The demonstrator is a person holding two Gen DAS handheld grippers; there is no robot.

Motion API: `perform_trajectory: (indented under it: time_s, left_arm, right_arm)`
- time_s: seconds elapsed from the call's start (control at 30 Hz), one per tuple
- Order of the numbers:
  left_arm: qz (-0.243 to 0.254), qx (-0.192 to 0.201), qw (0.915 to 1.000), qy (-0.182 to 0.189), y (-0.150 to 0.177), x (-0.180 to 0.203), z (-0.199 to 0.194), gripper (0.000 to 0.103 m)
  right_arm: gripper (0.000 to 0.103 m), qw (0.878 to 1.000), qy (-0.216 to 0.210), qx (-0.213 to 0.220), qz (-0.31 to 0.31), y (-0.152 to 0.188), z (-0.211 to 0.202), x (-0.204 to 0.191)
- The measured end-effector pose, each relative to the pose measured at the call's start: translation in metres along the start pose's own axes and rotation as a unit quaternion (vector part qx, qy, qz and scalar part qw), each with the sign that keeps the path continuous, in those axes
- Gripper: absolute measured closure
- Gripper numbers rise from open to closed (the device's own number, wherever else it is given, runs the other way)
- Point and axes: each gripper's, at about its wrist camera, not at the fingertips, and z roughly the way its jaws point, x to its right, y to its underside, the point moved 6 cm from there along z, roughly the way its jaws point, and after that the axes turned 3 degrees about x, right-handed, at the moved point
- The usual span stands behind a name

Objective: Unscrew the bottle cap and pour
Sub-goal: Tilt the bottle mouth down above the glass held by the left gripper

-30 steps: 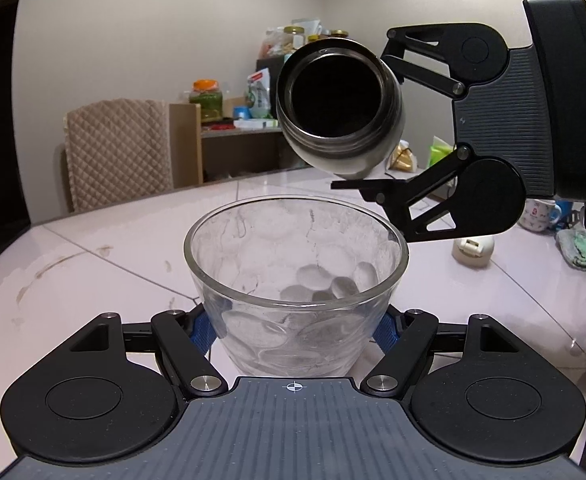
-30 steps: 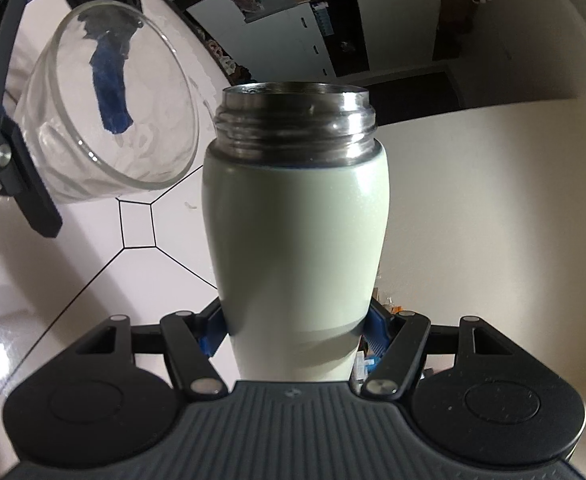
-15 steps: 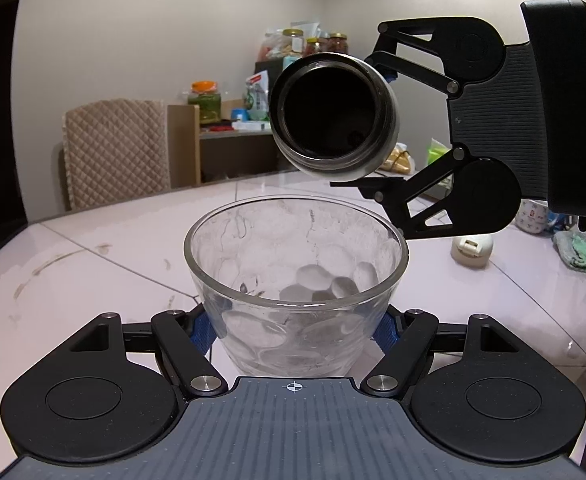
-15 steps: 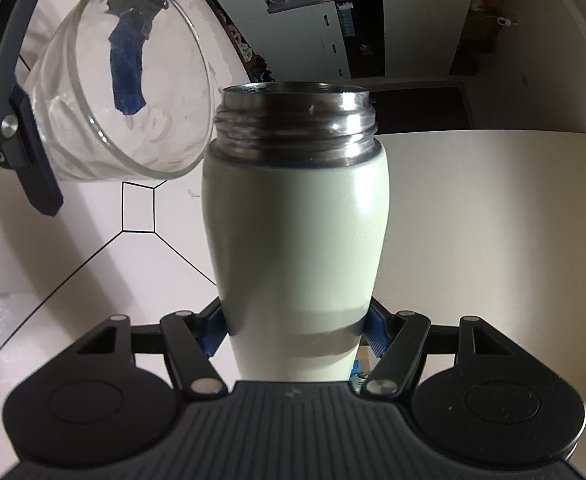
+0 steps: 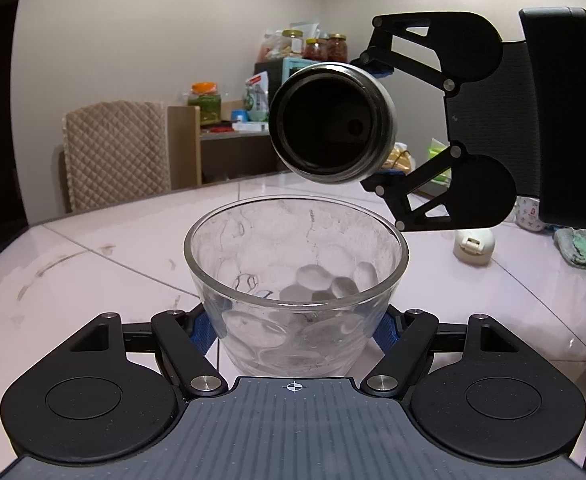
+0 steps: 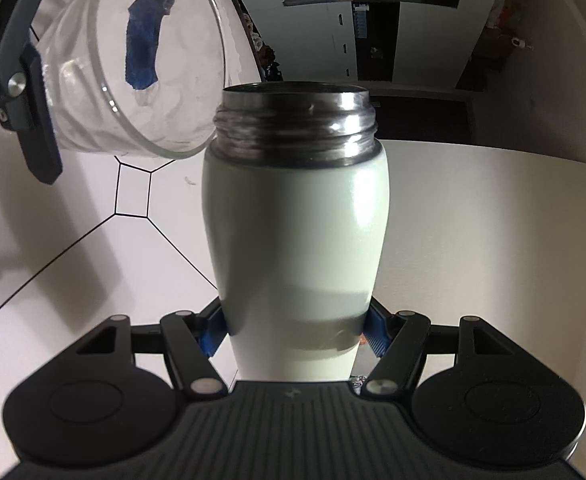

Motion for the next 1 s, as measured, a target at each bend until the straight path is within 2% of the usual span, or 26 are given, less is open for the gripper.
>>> perform_trajectory:
  time_s: [0.37,0.63,1.0]
  left_arm:
    - [0.008,-0.005,1.0000,0.000,0.001,-0.002,-0.002,0.024]
    - [0.009,-0.002,1.0000,0.000,-0.001,-0.001,-0.003,0.024]
    - [0.017,-0.002,0.9998,0.004,-0.001,0.004,-0.005,0.024]
  right_arm:
    - [0.034,1.000,0.007,-0.002,-0.027,0.015,-0.010,-0.006]
    - [0.034,0.998,0.015,-0.004,-0.053,0.009,-0.015,-0.024]
    - [0.034,0.997,0.022,-0.010,-0.075,0.005,-0.012,-0.022]
